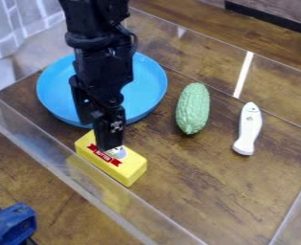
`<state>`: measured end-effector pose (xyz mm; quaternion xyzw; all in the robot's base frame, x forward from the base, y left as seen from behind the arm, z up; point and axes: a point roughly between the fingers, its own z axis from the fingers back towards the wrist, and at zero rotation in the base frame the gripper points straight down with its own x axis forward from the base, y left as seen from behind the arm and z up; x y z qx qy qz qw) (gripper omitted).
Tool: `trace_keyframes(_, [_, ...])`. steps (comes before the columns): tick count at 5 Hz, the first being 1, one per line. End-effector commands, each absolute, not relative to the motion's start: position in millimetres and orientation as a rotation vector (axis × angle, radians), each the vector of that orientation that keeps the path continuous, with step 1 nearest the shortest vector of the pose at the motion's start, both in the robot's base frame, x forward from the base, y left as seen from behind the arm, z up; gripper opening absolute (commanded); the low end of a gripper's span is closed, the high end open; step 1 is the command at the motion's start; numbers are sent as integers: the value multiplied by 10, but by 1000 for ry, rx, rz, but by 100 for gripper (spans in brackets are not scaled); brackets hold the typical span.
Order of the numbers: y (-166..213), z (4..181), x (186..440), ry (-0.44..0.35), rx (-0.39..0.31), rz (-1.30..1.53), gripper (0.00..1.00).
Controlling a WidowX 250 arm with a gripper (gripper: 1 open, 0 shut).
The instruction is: Put the yellow brick in the blue tray
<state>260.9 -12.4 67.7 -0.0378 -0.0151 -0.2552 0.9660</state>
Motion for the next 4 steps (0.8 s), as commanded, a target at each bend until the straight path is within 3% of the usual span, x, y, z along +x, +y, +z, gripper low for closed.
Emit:
trace_keyframes(1, [-47,715,2658,-73,-72,-525,100])
trace_keyframes(3, [-10,580,2708,-84,-75,-553,100])
trace_keyframes(4, [5,545,2743,-89,-72,-552,0])
